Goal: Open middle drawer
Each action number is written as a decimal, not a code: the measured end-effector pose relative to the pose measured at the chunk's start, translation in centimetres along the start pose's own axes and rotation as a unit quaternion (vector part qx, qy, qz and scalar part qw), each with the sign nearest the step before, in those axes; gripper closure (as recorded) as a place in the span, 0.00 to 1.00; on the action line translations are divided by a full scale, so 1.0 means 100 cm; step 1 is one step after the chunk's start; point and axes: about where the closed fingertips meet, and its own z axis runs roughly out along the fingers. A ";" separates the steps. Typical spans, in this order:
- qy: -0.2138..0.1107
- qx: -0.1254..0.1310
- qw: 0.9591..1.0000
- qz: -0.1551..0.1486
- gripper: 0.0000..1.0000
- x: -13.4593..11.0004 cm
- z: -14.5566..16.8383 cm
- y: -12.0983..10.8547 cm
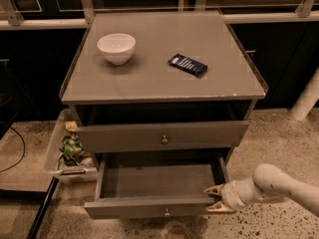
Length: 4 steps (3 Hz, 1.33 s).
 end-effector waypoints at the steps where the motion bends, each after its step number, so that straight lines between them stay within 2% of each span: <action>1: 0.010 0.010 1.000 0.008 0.88 0.004 -0.010 0.014; 2: 0.010 0.010 1.000 0.008 0.91 0.004 -0.010 0.014; 4: 0.010 0.010 1.000 0.008 0.44 0.004 -0.010 0.014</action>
Offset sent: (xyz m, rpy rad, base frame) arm -0.0137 -0.0099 0.0028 -0.0150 -0.0076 -0.0280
